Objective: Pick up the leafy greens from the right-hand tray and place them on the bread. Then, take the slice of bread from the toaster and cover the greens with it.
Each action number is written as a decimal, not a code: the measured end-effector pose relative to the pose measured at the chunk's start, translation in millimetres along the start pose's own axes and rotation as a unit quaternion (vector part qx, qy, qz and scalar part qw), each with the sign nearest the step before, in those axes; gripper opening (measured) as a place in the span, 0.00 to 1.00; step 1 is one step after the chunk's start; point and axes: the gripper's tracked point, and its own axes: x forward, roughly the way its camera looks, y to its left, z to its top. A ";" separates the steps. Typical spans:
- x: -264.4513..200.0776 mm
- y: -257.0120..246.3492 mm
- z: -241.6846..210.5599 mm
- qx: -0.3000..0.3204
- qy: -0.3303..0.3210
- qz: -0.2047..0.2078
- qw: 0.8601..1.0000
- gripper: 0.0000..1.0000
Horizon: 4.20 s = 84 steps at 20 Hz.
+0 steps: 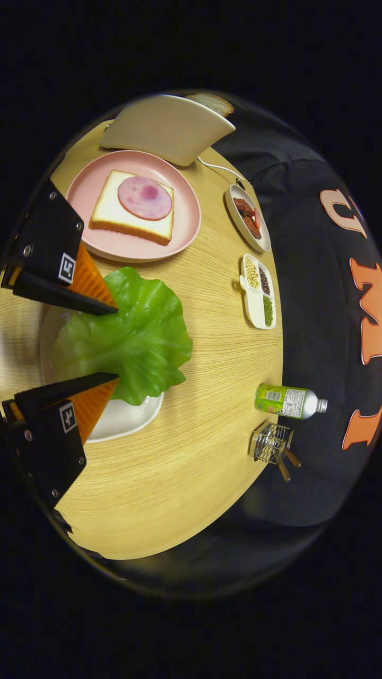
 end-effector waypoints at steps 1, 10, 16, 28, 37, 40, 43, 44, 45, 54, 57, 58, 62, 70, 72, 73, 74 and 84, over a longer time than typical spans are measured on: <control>-0.8 -1.8 -1.2 0.001 0.000 -0.003 1.000 0.58; -2.4 -14.3 -1.1 0.015 0.005 -0.020 1.000 0.05; -19.8 -21.2 11.9 0.031 -0.015 -0.028 0.999 0.01; -53.6 -24.3 43.7 0.040 -0.050 -0.026 0.998 0.01; -72.9 7.8 70.2 0.030 -0.076 -0.006 0.997 0.01; -77.7 25.6 77.4 0.021 -0.081 0.005 0.996 0.01; -79.1 48.1 80.9 0.015 -0.082 0.021 0.996 0.01; -80.0 55.5 81.8 0.012 -0.082 0.026 0.996 0.01; -80.2 63.4 83.6 0.009 -0.083 0.031 0.996 0.01; -70.9 135.5 76.6 -0.029 -0.067 0.074 0.995 0.01; -66.5 153.5 70.9 -0.036 -0.060 0.084 0.994 0.01; -65.4 157.5 67.5 -0.039 -0.054 0.086 0.994 0.02; -59.5 168.8 55.2 -0.049 -0.040 0.086 0.994 0.02; -48.2 168.9 39.1 -0.052 -0.025 0.057 0.997 0.03; -47.2 166.3 38.8 -0.053 -0.025 0.048 0.997 0.10; -47.4 164.7 38.8 -0.054 -0.026 0.043 0.997 0.15; -47.5 163.5 37.2 -0.056 -0.024 0.038 0.997 0.17; -61.3 158.1 54.8 -0.029 -0.052 0.001 0.998 0.85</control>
